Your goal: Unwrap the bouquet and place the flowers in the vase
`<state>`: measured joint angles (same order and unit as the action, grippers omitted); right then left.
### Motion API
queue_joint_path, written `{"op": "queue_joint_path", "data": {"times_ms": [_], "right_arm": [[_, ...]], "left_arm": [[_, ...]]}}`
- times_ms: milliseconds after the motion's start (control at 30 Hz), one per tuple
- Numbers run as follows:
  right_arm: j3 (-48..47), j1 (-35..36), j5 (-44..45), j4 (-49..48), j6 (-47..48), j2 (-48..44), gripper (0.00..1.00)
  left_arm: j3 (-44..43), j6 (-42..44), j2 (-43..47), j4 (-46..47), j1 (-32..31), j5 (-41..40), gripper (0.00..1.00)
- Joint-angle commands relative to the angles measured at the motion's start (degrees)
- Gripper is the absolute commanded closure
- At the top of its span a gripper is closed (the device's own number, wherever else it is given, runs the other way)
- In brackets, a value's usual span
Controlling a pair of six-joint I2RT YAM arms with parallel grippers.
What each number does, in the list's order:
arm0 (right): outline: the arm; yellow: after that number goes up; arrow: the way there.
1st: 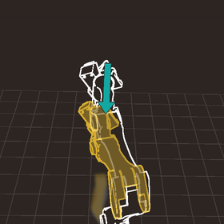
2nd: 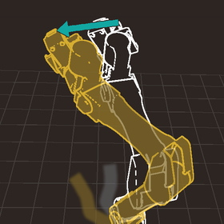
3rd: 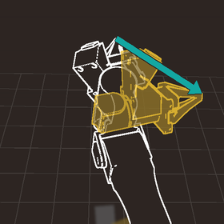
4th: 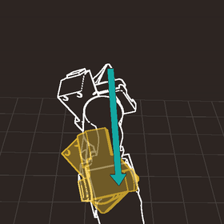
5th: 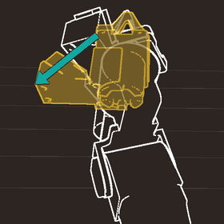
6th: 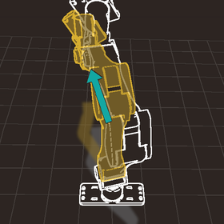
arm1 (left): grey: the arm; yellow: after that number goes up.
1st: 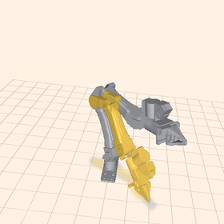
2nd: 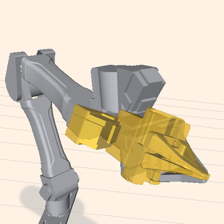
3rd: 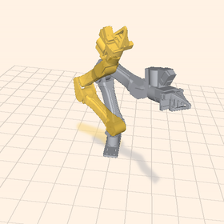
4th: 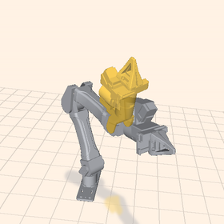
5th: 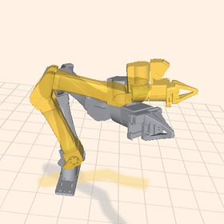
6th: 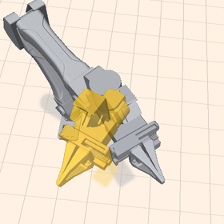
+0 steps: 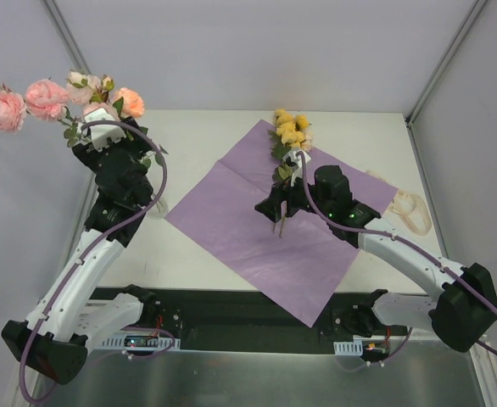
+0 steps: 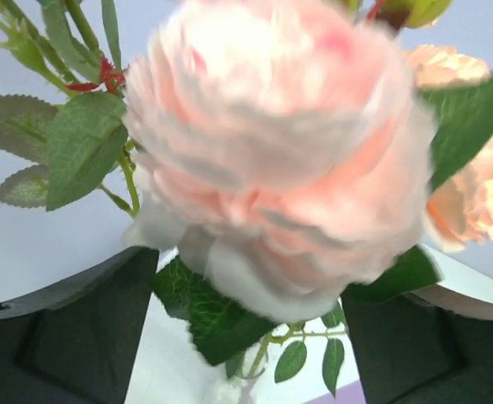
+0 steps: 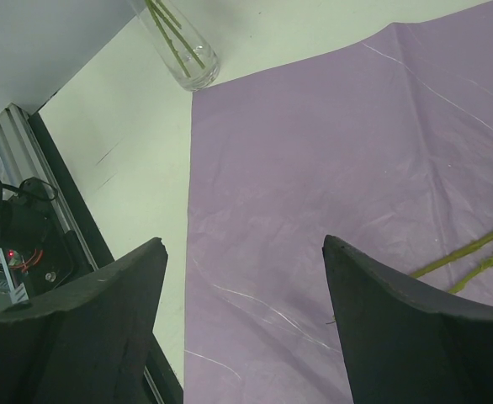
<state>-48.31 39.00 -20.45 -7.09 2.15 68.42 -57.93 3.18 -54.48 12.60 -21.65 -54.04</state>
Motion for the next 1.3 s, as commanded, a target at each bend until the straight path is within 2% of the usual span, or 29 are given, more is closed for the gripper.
{"op": "queue_joint_path", "data": {"times_ms": [0,67,333,500,567,600,633,767,867,1067,1167,1267], "right_arm": [[-3.10,0.11,-1.17,-2.66,-0.40,0.48,0.22],[-3.19,0.20,-1.17,-2.66,-0.48,0.75,0.22],[-4.15,0.20,-0.21,-1.26,-0.92,2.24,0.22],[-6.96,-0.16,4.53,3.30,-1.89,5.22,0.19],[-8.28,-1.12,7.69,6.55,-4.17,7.06,0.10],[-8.63,-1.73,8.40,6.83,-5.31,7.86,0.08],[-8.73,-3.48,8.49,9.00,-7.49,8.47,0.06],[-9.34,-8.94,6.65,11.48,-13.04,12.86,0.03],[-12.23,-10.53,8.75,16.83,-12.09,15.86,0.03],[-14.00,-11.05,12.01,20.36,-12.26,19.46,0.14],[-15.14,-11.14,12.62,20.36,-12.96,21.92,0.26],[-16.02,-11.05,14.20,20.72,-13.66,24.21,0.46]], "left_arm": [[0.98,-5.90,5.43,-4.77,0.38,4.90,0.11],[1.33,-6.25,8.06,-7.49,0.38,9.55,0.01],[0.54,-10.56,16.94,-19.45,0.38,27.56,0.01],[-0.60,-10.21,20.46,-22.44,0.38,48.73,0.01],[-2.17,-10.39,20.29,-23.06,0.38,53.93,0.03],[-2.88,-10.47,19.68,-23.32,0.38,59.61,0.03],[-3.58,-10.65,19.24,-23.41,0.38,61.58,0.04],[-7.18,-11.09,16.43,-23.68,0.38,70.90,0.05],[-9.55,-11.27,13.00,-23.59,0.38,75.82,0.05],[-15.26,-14.42,0.01,-23.50,0.38,92.08,0.05],[-18.09,-17.05,-7.99,-23.59,0.20,99.80,0.07],[-20.20,-18.38,-15.72,-24.72,-0.41,103.95,0.15]]}}
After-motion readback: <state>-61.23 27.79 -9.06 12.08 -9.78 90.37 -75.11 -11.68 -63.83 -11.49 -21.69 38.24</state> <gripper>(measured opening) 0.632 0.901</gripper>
